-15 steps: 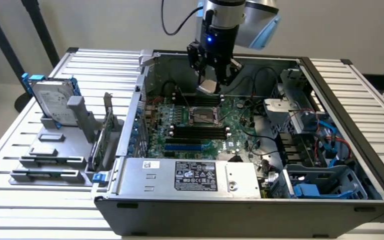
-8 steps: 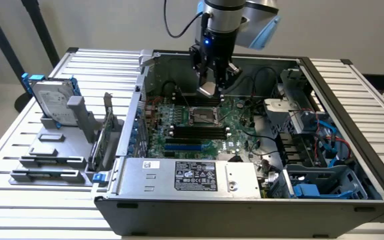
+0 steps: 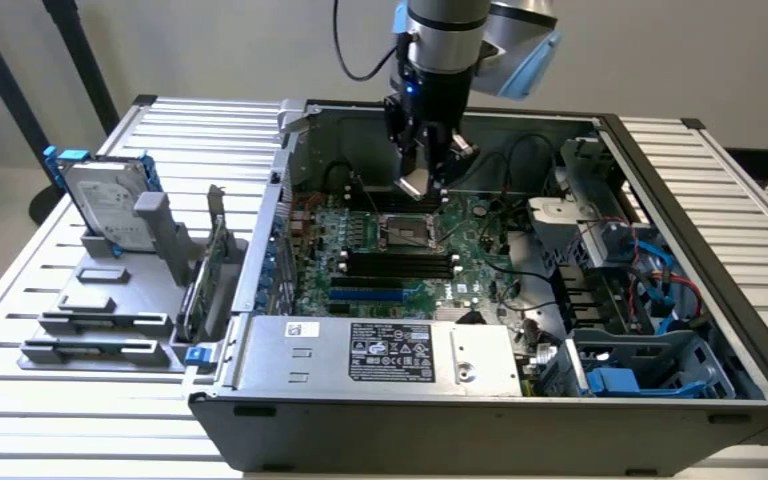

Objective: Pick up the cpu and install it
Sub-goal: 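Place the cpu into insertion slot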

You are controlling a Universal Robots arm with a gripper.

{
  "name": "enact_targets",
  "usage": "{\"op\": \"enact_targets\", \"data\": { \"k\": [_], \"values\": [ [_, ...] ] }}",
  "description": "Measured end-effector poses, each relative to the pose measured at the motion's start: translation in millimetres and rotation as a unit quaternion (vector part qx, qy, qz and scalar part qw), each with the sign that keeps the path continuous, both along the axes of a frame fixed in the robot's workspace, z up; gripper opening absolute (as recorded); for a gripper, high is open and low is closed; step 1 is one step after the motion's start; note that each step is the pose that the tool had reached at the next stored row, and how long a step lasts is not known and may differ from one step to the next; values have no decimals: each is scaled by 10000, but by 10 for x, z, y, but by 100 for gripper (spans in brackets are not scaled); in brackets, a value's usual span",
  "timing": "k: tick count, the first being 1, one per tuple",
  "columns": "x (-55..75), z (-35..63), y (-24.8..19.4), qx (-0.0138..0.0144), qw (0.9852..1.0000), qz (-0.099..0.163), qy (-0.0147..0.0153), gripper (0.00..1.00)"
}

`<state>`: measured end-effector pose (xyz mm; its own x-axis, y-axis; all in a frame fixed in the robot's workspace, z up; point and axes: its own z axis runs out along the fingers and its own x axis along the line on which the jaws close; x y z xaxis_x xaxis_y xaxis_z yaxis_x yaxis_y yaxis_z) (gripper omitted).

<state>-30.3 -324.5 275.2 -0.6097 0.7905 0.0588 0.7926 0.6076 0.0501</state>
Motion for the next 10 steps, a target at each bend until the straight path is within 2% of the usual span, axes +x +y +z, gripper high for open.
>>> {"op": "enact_targets", "data": {
  "k": [5, 10],
  "values": [
    [0, -45, 0, 0, 9990, -458, 0, 55],
    [0, -90, 0, 0, 9959, -909, 0, 55]
  ]
}}
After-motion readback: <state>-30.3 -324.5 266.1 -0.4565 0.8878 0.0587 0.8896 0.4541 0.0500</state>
